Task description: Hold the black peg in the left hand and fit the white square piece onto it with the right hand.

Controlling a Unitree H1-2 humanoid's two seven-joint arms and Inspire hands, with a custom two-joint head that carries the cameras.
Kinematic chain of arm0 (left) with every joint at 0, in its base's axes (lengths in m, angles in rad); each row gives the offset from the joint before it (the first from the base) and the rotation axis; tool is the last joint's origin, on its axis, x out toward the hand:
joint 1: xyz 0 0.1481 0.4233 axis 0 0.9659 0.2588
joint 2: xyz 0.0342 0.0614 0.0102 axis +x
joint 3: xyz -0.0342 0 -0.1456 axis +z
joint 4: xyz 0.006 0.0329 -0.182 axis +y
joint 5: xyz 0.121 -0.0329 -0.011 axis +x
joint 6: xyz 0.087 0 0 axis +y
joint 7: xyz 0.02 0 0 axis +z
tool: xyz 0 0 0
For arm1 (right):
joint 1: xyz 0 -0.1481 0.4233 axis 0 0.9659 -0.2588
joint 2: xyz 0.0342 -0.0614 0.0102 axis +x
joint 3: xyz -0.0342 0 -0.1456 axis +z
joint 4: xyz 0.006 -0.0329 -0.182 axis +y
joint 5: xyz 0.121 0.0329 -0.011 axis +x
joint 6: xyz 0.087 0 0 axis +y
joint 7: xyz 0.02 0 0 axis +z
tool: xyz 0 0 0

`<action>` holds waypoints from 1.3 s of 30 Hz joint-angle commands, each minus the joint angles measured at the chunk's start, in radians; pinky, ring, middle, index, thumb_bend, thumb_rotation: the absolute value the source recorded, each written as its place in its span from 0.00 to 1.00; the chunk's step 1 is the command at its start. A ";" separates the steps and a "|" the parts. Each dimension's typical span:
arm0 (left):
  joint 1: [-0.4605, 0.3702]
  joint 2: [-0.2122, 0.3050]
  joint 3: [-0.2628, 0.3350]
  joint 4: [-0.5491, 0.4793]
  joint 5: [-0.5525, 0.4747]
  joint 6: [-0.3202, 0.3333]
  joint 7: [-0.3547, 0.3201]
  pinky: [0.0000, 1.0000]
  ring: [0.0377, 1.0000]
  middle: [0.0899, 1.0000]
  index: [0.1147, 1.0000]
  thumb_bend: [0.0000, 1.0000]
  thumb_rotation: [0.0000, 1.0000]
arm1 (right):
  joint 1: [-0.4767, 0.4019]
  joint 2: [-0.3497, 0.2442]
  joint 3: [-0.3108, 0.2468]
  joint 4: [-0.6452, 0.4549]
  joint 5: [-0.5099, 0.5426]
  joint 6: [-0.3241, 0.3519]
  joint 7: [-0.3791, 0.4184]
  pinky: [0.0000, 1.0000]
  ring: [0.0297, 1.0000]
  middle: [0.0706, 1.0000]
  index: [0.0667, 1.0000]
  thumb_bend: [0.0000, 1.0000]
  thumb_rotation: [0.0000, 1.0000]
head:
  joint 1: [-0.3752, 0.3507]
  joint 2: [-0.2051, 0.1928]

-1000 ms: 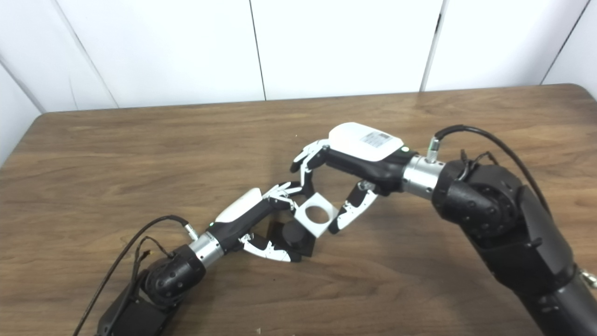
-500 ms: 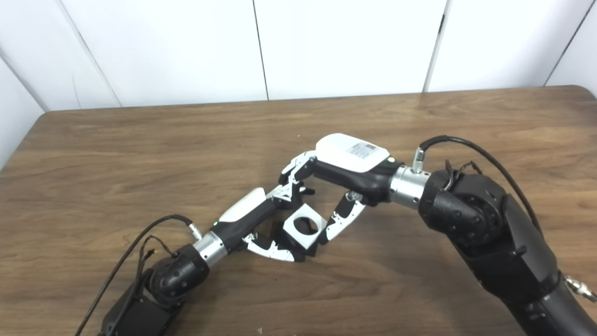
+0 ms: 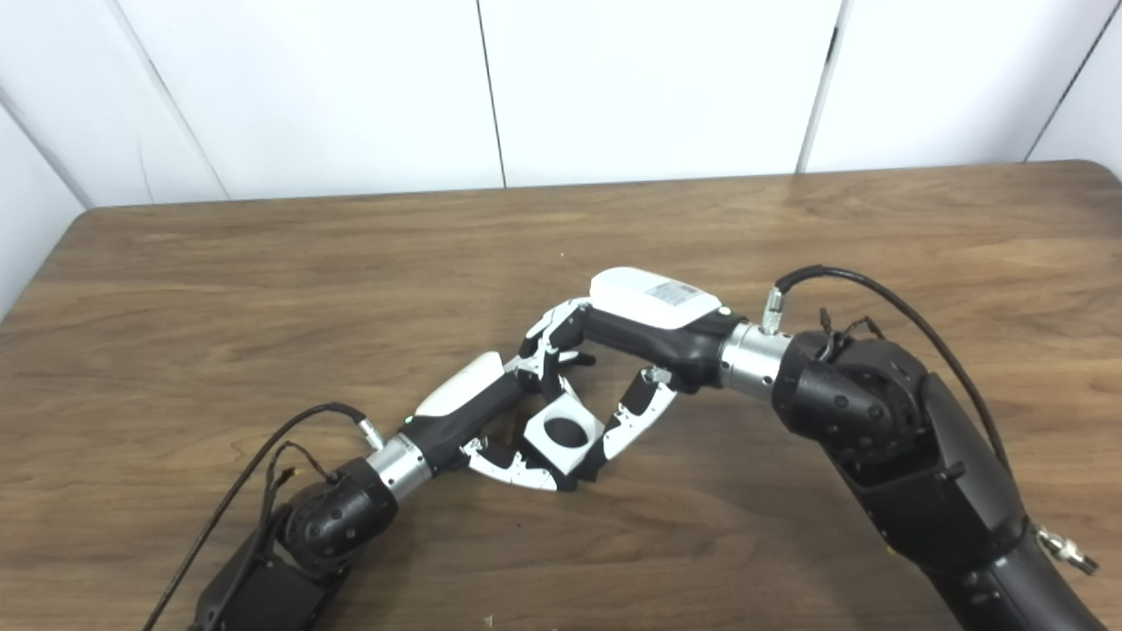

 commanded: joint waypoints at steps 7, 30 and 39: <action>0.034 0.000 -0.046 0.023 0.068 0.065 -0.053 1.00 1.00 0.92 0.42 0.52 0.07 | -0.034 0.010 -0.008 0.021 -0.009 -0.013 -0.022 0.73 0.84 0.77 0.44 0.52 0.14 | 0.002 0.006; 0.043 0.001 -0.056 -0.001 0.064 0.083 -0.057 1.00 1.00 0.92 0.42 0.52 0.07 | -0.044 -0.004 -0.006 0.062 -0.012 -0.003 -0.005 0.74 0.84 0.77 0.44 0.52 0.14 | 0.006 0.024; 0.045 -0.002 -0.060 -0.003 0.071 0.086 -0.055 1.00 1.00 0.92 0.42 0.52 0.07 | -0.036 0.002 -0.004 0.078 -0.015 -0.003 -0.012 0.72 0.83 0.76 0.44 0.52 0.14 | 0.009 0.030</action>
